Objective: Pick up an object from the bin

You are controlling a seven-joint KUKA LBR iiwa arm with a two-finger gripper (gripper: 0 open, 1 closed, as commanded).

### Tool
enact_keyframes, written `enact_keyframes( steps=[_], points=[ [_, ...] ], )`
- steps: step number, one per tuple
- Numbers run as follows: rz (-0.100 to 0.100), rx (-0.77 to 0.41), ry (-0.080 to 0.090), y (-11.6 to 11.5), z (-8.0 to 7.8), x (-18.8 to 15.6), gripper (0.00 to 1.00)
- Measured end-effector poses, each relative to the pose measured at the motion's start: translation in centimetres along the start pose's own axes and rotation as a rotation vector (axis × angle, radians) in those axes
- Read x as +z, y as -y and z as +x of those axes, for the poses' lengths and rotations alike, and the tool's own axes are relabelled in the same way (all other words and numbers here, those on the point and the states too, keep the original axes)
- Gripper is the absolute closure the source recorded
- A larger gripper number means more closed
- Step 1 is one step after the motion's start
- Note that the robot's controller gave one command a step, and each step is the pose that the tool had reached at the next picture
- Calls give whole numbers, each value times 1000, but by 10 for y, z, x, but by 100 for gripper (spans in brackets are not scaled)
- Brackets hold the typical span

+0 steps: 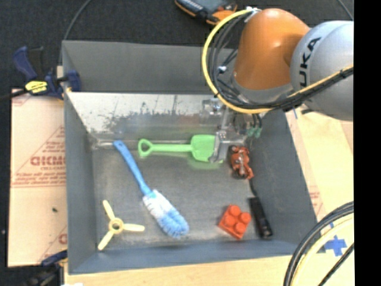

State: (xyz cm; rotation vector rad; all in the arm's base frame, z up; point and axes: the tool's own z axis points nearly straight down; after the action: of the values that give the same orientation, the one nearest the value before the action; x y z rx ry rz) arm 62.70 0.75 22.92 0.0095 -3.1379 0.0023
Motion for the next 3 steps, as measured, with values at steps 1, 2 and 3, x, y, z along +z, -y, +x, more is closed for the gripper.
enact_keyframes(
  steps=[1,2,3],
  points=[
    [0,0,9,0,-1,-5,0],
    [-2,134,14,-32,-22,138,0],
    [-3,184,30,-27,-18,66,0]
  ],
)
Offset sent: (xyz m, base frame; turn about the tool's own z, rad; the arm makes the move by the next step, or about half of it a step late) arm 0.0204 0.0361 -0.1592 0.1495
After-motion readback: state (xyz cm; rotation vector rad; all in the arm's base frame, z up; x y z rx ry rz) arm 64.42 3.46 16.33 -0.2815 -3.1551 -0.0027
